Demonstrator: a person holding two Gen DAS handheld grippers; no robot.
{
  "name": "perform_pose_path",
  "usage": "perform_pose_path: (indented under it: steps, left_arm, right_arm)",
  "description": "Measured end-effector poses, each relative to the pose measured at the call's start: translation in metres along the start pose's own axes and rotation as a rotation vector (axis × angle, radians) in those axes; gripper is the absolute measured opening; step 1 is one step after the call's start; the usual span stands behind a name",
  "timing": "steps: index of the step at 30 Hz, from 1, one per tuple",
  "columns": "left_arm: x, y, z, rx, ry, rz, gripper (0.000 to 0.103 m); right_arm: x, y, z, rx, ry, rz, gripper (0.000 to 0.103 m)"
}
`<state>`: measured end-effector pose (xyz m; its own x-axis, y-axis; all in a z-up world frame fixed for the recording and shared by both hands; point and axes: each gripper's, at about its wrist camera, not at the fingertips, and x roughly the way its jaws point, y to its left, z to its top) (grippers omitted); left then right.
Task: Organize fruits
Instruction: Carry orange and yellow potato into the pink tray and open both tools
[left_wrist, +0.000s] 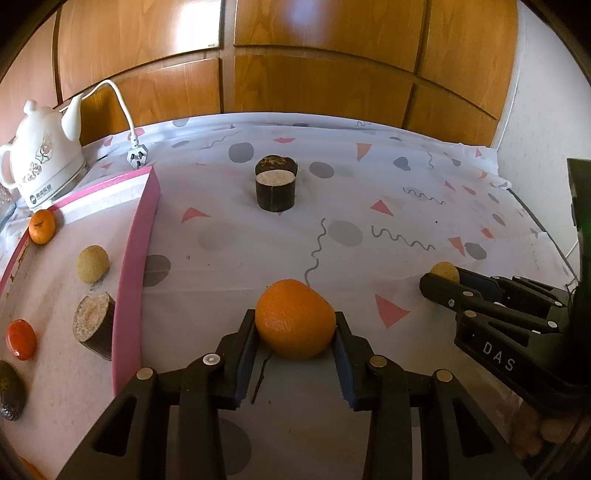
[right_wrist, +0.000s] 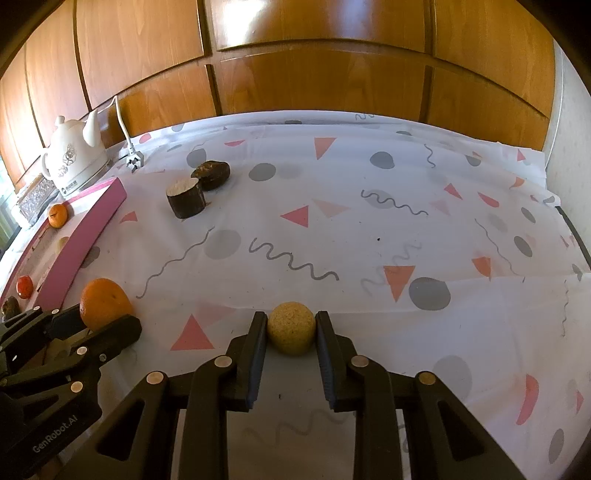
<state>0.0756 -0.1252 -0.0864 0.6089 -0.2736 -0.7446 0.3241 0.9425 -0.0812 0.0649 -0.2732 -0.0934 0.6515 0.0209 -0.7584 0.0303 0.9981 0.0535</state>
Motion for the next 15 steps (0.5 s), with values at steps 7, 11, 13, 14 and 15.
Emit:
perform_pose_path:
  steps: [7,11,13,14,15]
  left_arm:
    - [-0.001,0.0,0.0,0.009,-0.003,0.004,0.039]
    - [-0.002,-0.001,0.001,0.017,0.005,0.007,0.038]
    - [-0.005,-0.002,0.002,0.021,0.006,0.012,0.038]
    - [-0.009,-0.003,0.003,0.021,0.0,0.003,0.038]
    - [-0.015,-0.005,0.004,0.029,-0.015,-0.011,0.038]
  right_arm:
    - [-0.001,-0.001,-0.001,0.003,-0.005,0.002,0.026]
    - [-0.002,-0.001,-0.001,0.004,-0.008,0.003,0.026]
    - [-0.002,0.0,-0.002,0.001,-0.009,0.0,0.026]
    - [-0.002,0.001,-0.002,-0.007,-0.009,-0.009,0.026]
    - [-0.002,0.003,-0.002,-0.014,-0.009,-0.018,0.026]
